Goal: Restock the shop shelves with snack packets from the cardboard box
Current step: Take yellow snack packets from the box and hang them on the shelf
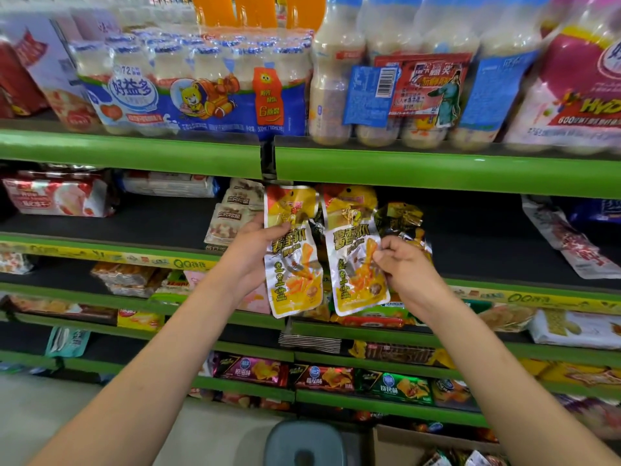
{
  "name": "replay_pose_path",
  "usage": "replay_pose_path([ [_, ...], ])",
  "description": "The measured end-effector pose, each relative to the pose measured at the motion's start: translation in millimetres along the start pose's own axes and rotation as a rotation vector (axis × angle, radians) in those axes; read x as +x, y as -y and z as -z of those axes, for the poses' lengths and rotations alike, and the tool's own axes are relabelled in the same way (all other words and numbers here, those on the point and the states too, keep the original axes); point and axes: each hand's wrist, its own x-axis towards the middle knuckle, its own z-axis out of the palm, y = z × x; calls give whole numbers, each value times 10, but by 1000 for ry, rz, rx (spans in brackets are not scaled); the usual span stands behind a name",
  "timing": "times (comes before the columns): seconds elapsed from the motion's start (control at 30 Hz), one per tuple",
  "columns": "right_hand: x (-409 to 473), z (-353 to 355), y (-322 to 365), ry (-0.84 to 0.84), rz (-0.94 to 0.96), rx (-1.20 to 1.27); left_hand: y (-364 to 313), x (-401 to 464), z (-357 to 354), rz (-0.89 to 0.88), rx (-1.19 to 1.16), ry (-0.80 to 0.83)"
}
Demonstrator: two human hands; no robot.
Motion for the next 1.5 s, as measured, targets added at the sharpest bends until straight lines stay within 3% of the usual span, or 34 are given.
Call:
replay_pose_path([
  [0.83,-133,-115,50,-62,46,4,-54,-77,-47,43,-39,94],
  [1.5,-56,-90,64,-77,41,18,-103,12,-94,32,3,48],
])
